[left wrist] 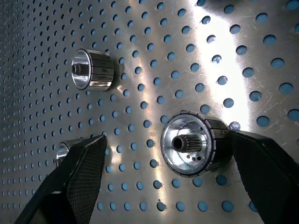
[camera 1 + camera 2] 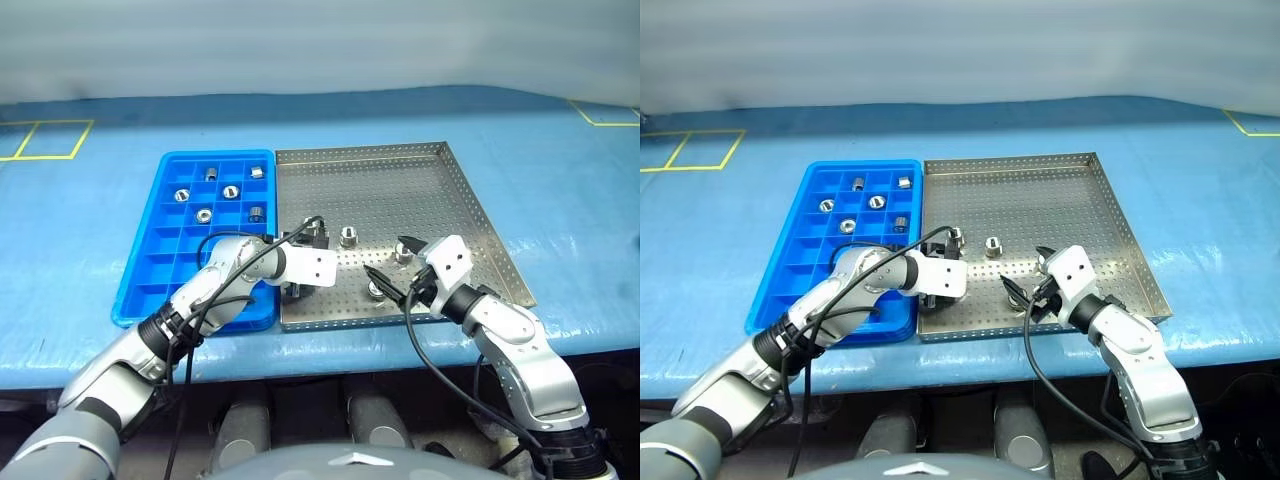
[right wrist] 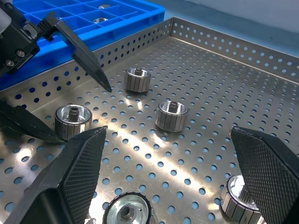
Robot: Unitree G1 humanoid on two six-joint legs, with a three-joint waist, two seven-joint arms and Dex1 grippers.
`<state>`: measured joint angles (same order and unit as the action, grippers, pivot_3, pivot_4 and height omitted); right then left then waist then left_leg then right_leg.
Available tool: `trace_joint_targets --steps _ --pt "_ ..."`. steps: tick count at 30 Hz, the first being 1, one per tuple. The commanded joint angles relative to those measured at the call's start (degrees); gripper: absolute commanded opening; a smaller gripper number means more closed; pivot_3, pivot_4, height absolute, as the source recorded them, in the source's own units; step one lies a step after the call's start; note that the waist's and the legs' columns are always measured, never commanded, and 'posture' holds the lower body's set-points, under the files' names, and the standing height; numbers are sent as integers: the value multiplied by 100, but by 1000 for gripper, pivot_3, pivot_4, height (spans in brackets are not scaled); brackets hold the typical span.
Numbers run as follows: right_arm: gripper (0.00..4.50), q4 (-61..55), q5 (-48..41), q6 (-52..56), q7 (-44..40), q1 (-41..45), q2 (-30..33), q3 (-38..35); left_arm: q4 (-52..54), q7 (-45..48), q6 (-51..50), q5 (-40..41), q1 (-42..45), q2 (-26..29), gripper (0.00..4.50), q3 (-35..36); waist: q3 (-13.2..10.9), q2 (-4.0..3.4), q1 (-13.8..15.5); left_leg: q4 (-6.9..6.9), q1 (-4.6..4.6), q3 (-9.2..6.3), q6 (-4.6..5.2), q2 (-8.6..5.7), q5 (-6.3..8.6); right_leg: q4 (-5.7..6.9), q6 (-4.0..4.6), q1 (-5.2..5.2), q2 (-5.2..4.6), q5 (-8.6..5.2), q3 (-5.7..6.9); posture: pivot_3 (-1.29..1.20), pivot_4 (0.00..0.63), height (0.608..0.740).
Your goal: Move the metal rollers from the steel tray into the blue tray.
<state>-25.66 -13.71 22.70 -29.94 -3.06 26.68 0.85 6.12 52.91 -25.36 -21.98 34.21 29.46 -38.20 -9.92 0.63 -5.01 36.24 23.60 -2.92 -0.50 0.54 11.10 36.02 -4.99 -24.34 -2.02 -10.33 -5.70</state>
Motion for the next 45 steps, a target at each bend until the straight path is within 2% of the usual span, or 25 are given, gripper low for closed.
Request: trace_joint_targets --steps 1,3,14,23,26,30,35,41,45 --pt "4500 -103 16 -148 54 78 -28 -94 -80 97 4 -9 -96 18 2942 79 0 0 -11 -2 0 0 0 0 0 0 0 -1 1 0 0 -63 150 740" --pt "4500 -99 18 -151 57 81 -33 -80 -98 45 -29 -35 -100 -33 2286 114 0 0 -20 -4 0 0 0 0 0 0 1 -2 1 0 0 -63 150 740" --pt "4500 -97 24 -91 -18 172 -22 66 59 -132 -185 133 -196 -229 2286 518 0 0 -21 -5 0 -1 0 0 0 1 1 -2 2 0 -1 -49 150 740" --pt "4500 25 -17 -45 -196 319 -37 294 1201 -199 -1060 1262 -662 -633 2286 1682 -2 3 46 -5 10 -3 0 -1 0 0 2 -8 1 0 -2 -21 150 740" --pt "4500 115 -21 -50 -238 391 -41 347 1593 -301 -1353 1485 -834 -610 2286 1967 -2 4 79 -5 9 -3 0 -2 0 0 1 -7 1 0 -1 4 150 740" --pt "4500 245 -20 -60 -329 524 -44 400 1651 -426 -1443 1409 -939 -370 2286 1858 -3 4 112 -4 3 -4 0 -1 -1 1 2 -3 2 0 -1 40 150 740" --pt "4500 386 5 -75 -378 719 -48 446 1191 -418 -979 1269 -718 -263 2286 1390 -4 7 197 -2 5 -5 0 -4 -1 -1 2 0 1 0 -1 52 150 740" --pt "4500 309 16 -80 -315 660 -41 395 535 -756 -992 912 -285 -461 4171 1022 -5 8 278 -2 10 -7 0 -5 -1 -2 1 -3 2 1 -1 18 150 740" --pt "4500 189 15 -83 -221 492 -44 335 188 -792 -1094 830 -83 -634 4171 866 -5 8 268 -2 11 -6 0 -6 -1 -3 1 -3 1 1 -1 -13 150 740"
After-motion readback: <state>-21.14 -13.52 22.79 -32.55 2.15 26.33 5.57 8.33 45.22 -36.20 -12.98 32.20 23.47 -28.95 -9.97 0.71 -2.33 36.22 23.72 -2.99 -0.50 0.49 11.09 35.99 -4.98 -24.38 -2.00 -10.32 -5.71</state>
